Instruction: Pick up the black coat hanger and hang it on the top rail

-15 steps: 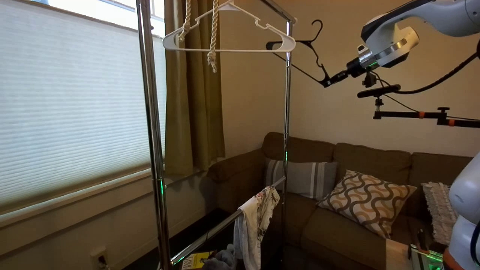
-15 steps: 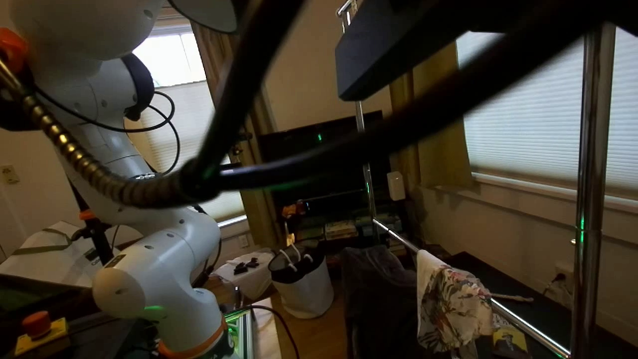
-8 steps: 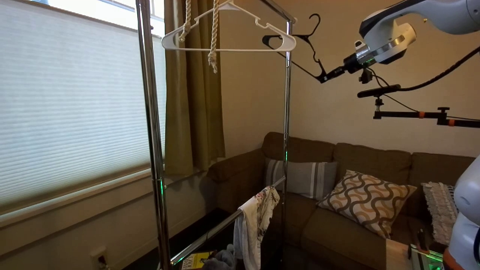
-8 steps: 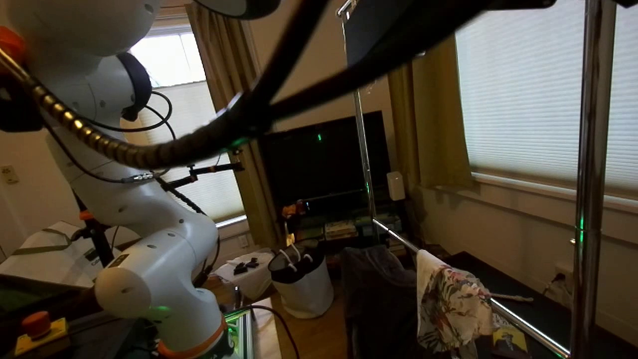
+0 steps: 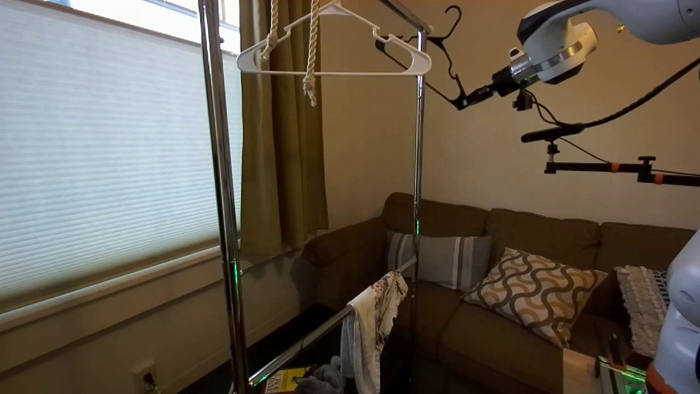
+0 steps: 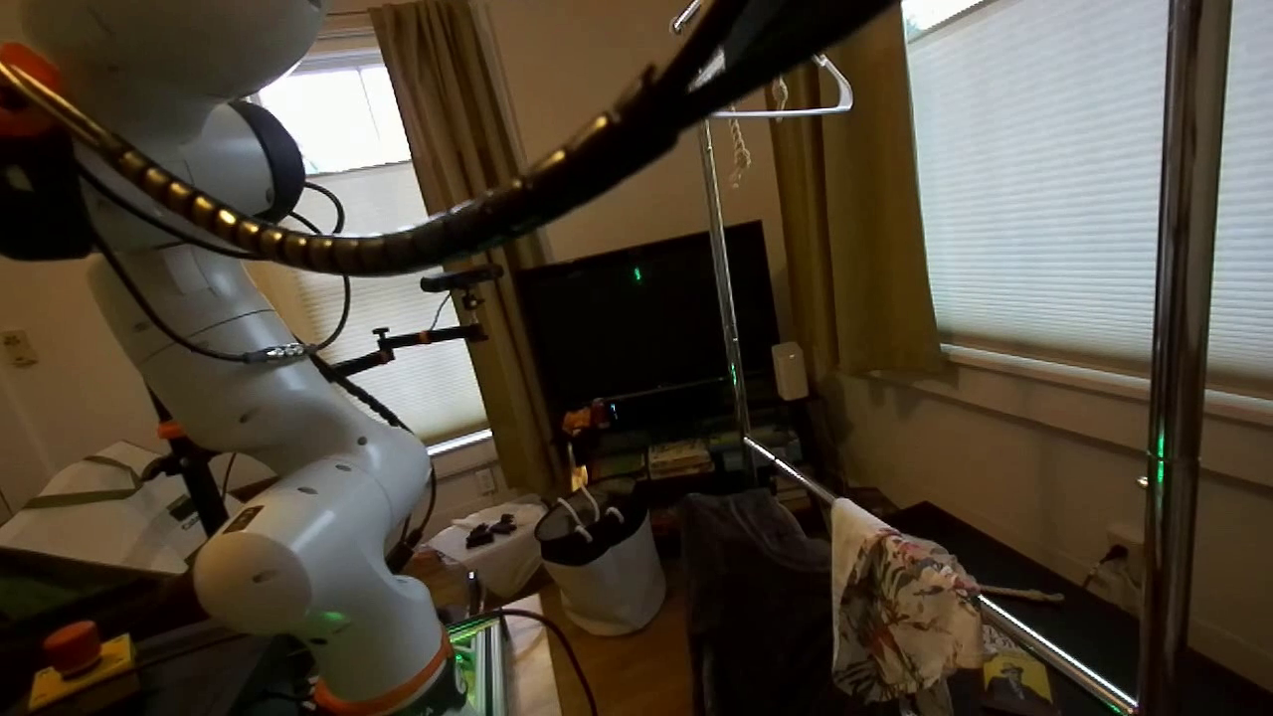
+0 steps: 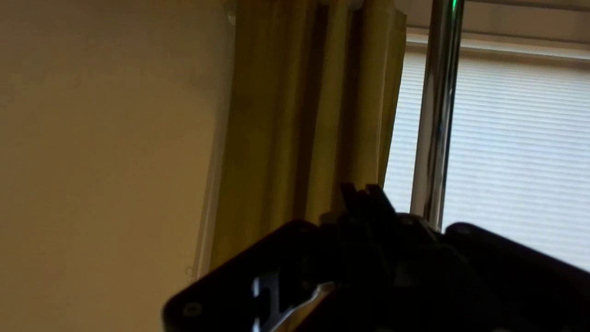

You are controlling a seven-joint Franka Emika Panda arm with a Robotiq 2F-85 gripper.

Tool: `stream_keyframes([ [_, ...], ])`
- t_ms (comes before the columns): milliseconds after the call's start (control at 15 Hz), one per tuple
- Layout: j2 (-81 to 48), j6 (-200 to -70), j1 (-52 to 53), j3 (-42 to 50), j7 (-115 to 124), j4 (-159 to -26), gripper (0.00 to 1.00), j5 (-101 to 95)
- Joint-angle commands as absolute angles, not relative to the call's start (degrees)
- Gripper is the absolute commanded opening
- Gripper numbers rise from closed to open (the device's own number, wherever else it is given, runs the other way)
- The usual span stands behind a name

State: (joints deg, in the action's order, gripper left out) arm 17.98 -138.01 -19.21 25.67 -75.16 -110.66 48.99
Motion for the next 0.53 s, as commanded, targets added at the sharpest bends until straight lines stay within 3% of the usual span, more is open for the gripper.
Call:
stream_keyframes([
  [0,14.97,-136.62,-17.98,26.29,-69.45,-106.99,0.02,46.14],
  [467,13.43,-137.70,-16.82,24.81,-65.24,-106.11,0.02,42.23],
])
